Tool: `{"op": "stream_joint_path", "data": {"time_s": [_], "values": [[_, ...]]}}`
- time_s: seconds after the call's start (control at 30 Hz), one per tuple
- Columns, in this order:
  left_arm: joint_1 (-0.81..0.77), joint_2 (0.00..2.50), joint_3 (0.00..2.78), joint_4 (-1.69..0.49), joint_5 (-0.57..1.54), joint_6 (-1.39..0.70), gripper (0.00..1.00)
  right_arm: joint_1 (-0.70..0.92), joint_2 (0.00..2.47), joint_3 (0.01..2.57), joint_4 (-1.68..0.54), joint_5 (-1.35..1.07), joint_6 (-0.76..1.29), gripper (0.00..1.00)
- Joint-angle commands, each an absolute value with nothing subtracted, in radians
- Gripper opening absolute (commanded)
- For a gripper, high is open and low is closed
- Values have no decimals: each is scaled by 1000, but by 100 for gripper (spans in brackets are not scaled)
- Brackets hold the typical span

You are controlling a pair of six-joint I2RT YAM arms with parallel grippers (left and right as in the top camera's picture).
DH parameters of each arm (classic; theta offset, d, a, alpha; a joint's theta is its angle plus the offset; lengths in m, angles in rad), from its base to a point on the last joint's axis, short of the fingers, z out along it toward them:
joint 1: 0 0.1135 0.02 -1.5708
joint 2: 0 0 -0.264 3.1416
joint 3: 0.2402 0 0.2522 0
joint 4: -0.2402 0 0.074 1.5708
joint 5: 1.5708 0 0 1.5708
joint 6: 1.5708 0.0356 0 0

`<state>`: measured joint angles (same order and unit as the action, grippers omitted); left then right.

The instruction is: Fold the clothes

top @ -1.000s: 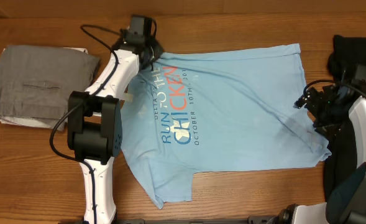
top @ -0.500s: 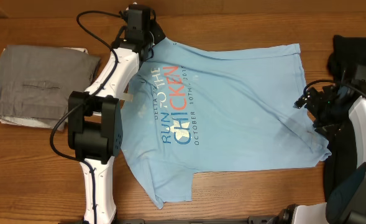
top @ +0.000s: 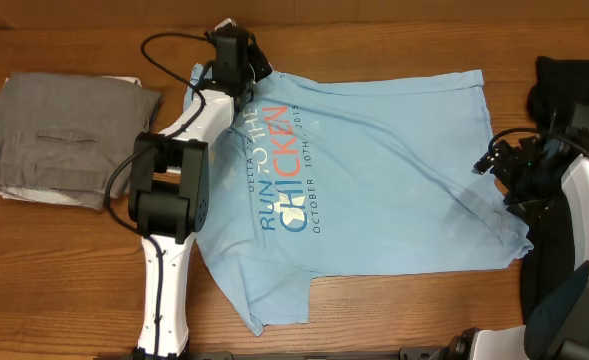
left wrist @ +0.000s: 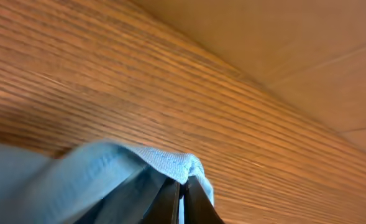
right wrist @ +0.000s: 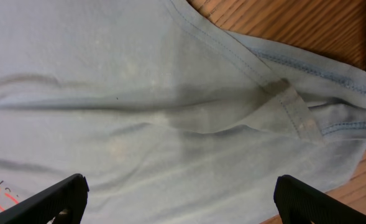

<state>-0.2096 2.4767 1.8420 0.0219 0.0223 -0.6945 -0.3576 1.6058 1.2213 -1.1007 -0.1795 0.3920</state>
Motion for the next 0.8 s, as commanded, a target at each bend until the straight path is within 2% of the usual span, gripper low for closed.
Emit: {"op": "stream_joint_path", "data": {"time_s": [0.0,0.07,0.2,0.23,0.27,0.4,0.43,0.53,0.6,0.63,0.67,0.77], "values": [[-216,2506,1862,85,19,-620,4,-356,1600,1219,-1100,-185,393,100],[-216,2506,1862,127,19,-602,6,-356,1600,1219,-1100,-185,393,100],[-214,2506,1889,160,85,-543,45,-356,1600,1219,-1100,-185,393,100],[-211,2505,1911,149,116,-508,59,-356,1600,1219,-1100,-184,393,100],[-209,2504,1933,130,137,-485,65,-356,1600,1219,-1100,-185,393,100],[-197,2495,2130,-109,165,-384,78,-356,1600,1219,-1100,-185,393,100],[-191,2490,2243,-274,145,-364,78,-356,1600,1219,-1100,-185,393,100],[-176,2487,2431,-583,131,-308,74,-356,1600,1219,-1100,-185,393,100],[-162,2487,2545,-799,113,-234,65,-356,1600,1219,-1100,-185,393,100],[-156,2487,2579,-872,96,-199,55,-356,1600,1219,-1100,-185,393,100],[-150,2487,2611,-944,68,-177,38,-356,1600,1219,-1100,-185,393,100],[-132,2487,2649,-1124,-47,-149,8,-356,1600,1219,-1100,-185,393,100]]}}
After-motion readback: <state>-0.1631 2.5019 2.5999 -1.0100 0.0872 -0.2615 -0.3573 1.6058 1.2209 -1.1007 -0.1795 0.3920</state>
